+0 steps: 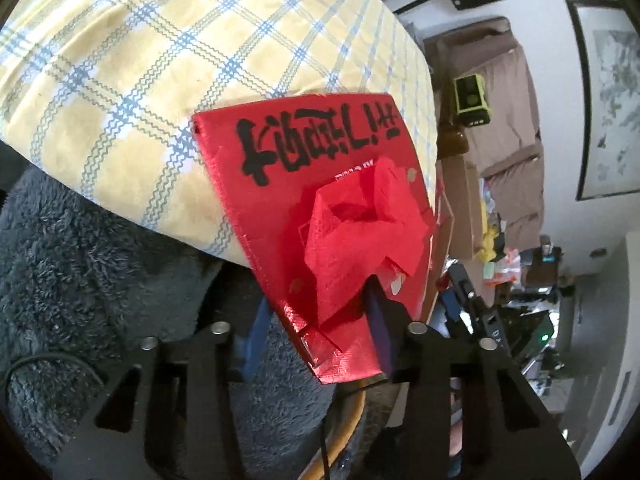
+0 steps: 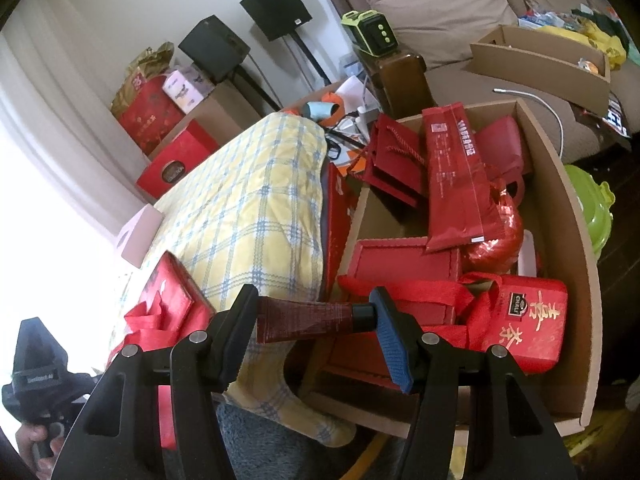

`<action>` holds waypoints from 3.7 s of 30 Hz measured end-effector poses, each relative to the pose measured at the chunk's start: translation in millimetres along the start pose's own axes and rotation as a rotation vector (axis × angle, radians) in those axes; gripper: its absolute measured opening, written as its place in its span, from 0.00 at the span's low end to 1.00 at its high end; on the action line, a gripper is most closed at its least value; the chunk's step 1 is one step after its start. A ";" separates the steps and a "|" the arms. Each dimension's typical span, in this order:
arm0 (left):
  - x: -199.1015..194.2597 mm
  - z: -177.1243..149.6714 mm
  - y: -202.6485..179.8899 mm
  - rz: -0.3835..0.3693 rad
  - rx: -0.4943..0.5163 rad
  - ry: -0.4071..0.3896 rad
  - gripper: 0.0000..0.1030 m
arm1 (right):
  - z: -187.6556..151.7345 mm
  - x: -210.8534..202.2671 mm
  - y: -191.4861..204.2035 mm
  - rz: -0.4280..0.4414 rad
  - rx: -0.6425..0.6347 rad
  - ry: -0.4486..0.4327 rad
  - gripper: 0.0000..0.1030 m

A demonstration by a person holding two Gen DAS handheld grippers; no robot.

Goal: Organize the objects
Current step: 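Lift the red tote bag off the table with the left gripper, then carry the red tote bag and dark red tube toward the cardboard box, then lower the red tote bag into the box with the left gripper while right lowers the tube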

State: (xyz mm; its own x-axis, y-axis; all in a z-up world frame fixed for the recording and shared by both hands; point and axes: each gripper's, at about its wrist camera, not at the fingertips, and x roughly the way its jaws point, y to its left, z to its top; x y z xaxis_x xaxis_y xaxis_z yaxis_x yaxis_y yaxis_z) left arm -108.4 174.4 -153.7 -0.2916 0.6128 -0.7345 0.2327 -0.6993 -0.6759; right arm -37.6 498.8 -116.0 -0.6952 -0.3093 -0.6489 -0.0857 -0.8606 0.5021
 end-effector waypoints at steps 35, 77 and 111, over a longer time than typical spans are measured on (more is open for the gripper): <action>-41.7 32.5 -121.7 0.383 0.549 -0.180 0.22 | 0.5 5.7 -8.8 -0.010 0.040 0.018 0.57; -89.1 -22.0 -152.5 0.393 0.839 -0.586 0.06 | 24.1 -64.8 17.1 -0.041 -0.216 -0.208 0.57; 66.8 -1.6 -267.1 0.029 0.801 -0.249 0.06 | 28.6 30.2 -87.7 -0.483 -0.205 0.037 0.57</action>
State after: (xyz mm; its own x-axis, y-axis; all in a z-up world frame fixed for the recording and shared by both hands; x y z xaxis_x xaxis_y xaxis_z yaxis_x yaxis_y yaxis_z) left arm -188.6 402.7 -22.4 -0.5140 0.5568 -0.6525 -0.4584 -0.8212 -0.3397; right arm -71.5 576.6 -163.2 -0.5848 0.1312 -0.8005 -0.2465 -0.9689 0.0213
